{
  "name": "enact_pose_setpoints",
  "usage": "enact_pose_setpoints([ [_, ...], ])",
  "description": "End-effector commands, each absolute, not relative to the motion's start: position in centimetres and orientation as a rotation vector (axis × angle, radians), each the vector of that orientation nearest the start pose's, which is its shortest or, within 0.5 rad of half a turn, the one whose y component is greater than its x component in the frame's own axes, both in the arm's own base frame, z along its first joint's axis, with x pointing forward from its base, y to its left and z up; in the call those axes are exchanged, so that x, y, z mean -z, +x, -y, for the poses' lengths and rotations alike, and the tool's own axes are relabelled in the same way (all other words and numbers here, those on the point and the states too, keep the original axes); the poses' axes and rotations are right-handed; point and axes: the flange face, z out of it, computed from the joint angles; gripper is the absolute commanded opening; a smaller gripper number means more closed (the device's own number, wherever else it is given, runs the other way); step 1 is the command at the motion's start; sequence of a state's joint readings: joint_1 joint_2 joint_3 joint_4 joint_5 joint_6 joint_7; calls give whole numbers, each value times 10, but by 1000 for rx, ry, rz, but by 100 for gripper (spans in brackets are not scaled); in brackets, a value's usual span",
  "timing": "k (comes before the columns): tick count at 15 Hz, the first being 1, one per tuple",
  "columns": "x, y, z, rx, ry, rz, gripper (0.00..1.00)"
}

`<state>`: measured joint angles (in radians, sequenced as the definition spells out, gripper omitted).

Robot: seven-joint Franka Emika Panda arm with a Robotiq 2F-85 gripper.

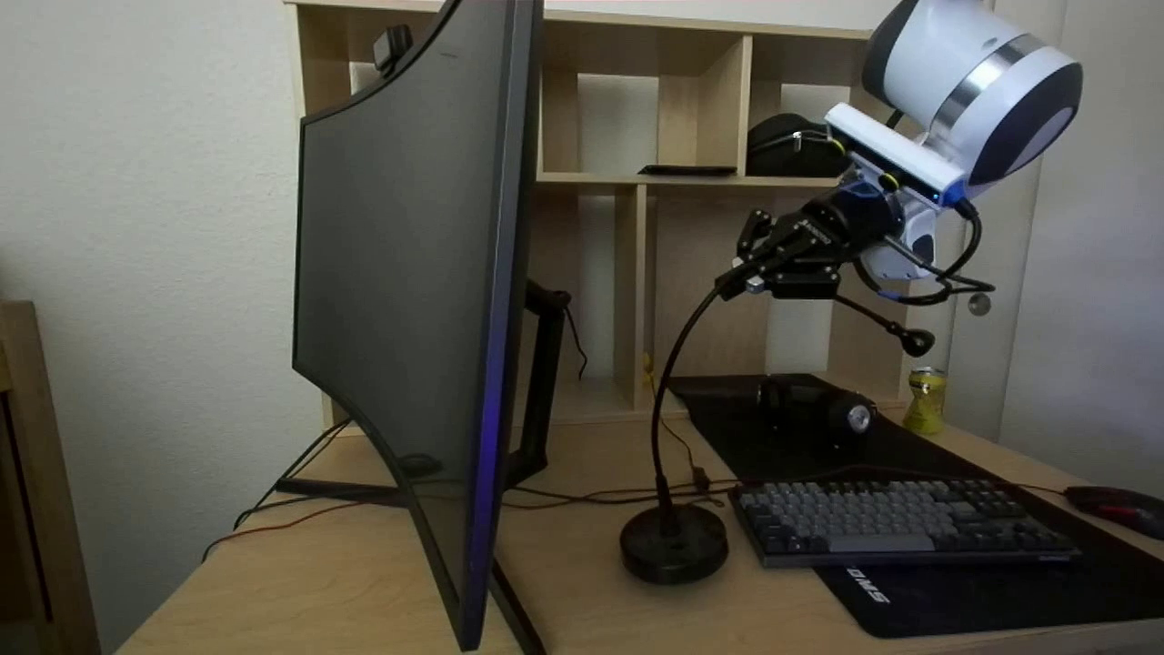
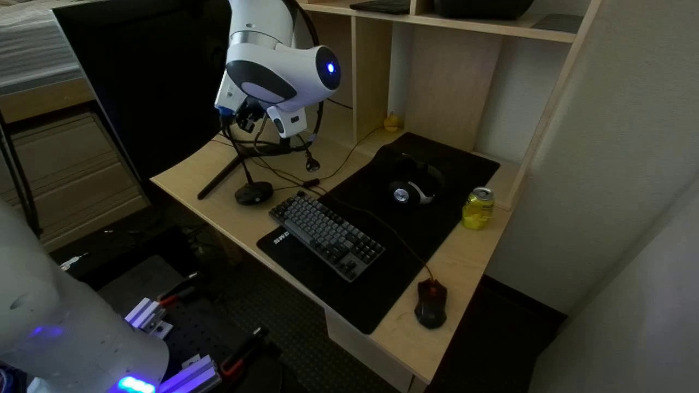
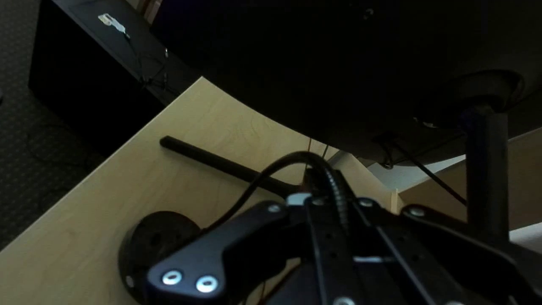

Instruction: Turn the reading light to face the right

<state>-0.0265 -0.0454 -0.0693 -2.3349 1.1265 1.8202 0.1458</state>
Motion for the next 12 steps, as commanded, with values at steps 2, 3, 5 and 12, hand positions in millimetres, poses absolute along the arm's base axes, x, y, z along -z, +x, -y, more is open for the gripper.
enact_pose_setpoints([
  [2,-375,468,-21,-342,-1868,-718,2],
  [3,-374,467,-22,-324,-1874,-689,2],
  [5,-371,463,-23,-313,-1868,-622,2],
  [12,-370,459,-32,-246,-1791,-354,2],
])
